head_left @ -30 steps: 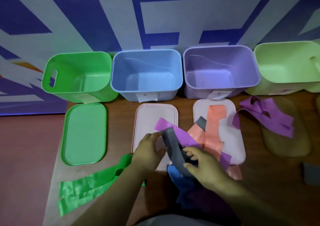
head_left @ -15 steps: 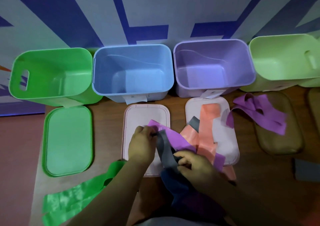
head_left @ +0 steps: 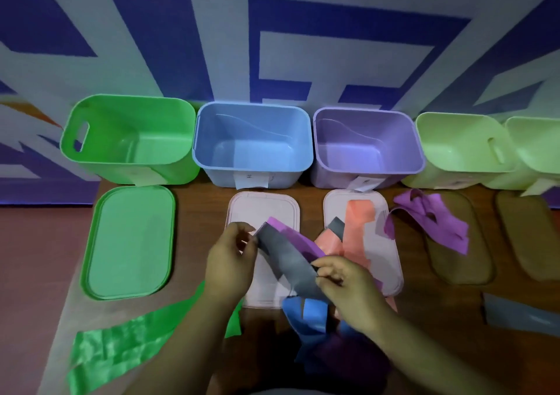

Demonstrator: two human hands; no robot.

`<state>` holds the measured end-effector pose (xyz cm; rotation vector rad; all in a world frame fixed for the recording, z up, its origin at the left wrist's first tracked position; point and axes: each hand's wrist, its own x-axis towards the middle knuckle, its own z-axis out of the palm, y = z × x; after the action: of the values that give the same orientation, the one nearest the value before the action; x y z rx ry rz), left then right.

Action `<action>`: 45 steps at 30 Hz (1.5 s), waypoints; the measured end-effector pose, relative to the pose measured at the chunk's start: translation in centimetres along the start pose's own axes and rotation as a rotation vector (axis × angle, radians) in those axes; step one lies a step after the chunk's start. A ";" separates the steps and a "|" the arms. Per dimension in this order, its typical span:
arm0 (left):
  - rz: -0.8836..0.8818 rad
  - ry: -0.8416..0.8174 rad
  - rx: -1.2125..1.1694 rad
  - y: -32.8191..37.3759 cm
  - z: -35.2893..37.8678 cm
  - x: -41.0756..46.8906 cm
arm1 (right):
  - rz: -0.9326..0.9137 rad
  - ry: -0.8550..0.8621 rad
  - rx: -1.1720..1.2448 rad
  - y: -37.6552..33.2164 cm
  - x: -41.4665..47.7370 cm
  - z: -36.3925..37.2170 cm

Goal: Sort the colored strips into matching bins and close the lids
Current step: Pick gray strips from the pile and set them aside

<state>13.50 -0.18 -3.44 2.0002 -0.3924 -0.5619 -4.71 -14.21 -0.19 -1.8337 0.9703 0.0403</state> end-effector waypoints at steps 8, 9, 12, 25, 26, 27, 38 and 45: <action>0.012 0.093 -0.225 0.6 -5.0 -1.5 | -0.164 0.014 0.003 -5.6 0.7 -0.6; 0.015 0.103 -0.240 0.9 -5.5 -1.8 | -0.193 0.020 0.008 -6.2 0.8 -0.7; 0.028 0.134 -0.293 1.7 -6.2 -2.5 | -0.262 0.003 -0.013 -7.6 0.8 -1.4; 0.046 0.048 -0.372 9.2 1.9 -6.3 | -0.271 -0.042 -0.185 -3.8 -4.1 -12.7; 0.044 0.025 -0.373 9.9 3.6 -6.8 | -0.261 -0.029 -0.161 -2.4 -4.7 -14.1; 0.043 0.003 -0.372 10.7 5.5 -7.3 | -0.251 -0.014 -0.136 -0.8 -5.3 -15.6; 0.086 -0.316 -0.234 16.9 29.9 -15.0 | -0.070 0.113 -0.267 16.9 -11.9 -34.8; 0.051 -0.514 -0.124 17.5 40.5 -17.4 | 0.071 0.072 -0.355 25.1 -13.1 -42.9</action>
<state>-23.65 -29.48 -0.72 1.7062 -0.6986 -1.0452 -45.90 -44.18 7.14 -2.1345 1.1342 0.2033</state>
